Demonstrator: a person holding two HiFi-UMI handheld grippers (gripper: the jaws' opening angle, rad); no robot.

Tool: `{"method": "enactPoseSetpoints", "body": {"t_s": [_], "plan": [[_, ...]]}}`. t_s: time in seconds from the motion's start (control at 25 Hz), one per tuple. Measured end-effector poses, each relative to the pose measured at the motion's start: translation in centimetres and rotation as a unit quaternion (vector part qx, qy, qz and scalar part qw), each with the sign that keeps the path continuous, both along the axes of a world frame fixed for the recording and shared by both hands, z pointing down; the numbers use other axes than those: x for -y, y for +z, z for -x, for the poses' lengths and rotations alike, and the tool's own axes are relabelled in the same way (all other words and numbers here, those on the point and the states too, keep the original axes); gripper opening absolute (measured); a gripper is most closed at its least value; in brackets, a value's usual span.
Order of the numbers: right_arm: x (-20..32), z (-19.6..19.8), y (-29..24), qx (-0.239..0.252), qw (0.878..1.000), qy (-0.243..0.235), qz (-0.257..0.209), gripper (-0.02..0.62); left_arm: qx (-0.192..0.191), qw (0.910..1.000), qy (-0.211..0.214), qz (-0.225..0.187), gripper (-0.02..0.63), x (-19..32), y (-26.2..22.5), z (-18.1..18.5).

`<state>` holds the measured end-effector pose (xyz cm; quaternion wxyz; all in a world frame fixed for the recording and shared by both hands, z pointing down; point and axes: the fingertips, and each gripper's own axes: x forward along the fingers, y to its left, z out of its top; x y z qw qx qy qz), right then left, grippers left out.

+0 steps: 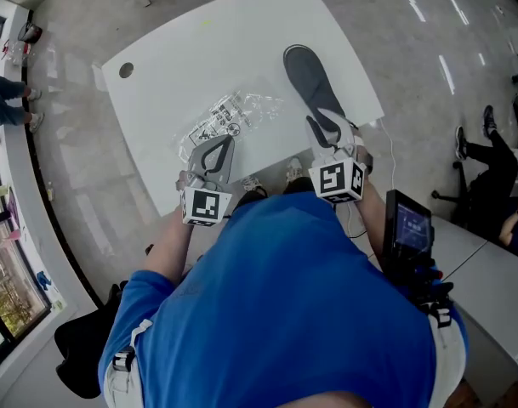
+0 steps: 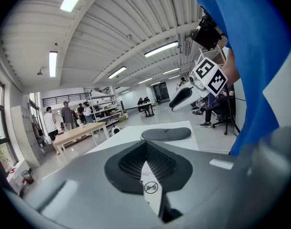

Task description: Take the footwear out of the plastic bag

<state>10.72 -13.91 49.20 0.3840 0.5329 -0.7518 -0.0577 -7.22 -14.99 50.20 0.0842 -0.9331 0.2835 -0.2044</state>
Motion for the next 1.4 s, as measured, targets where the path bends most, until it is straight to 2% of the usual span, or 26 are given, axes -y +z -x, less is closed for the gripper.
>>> {"method": "enactPoseSetpoints", "body": {"t_s": [0.24,0.44,0.72,1.08,1.4], "plan": [[-3.3,4.0,-2.9,0.006,0.998,-0.052,-0.029,0.047,0.001,0.9995,-0.032,-0.005,0.005,-4.6,-1.4,-0.2],[-6.2,3.3,-1.7,0.033,0.994,-0.091,-0.049,0.006,-0.012,0.9966,-0.08,-0.008,0.005,-8.2,-0.4,-3.1],[-12.4,0.6,-4.7,0.062,0.988,-0.13,-0.06,0.003,-0.028,0.9901,-0.137,-0.015,0.005,-14.8,-3.9,-7.1],[-19.4,-2.5,-2.8,0.12,0.981,-0.142,-0.05,0.003,-0.047,0.9766,-0.209,-0.021,0.005,-22.1,-3.9,-8.6],[-23.2,-3.1,-2.8,0.176,0.978,-0.107,-0.021,0.003,-0.063,0.9741,-0.216,-0.023,0.005,-25.0,-4.6,-9.1]]}}
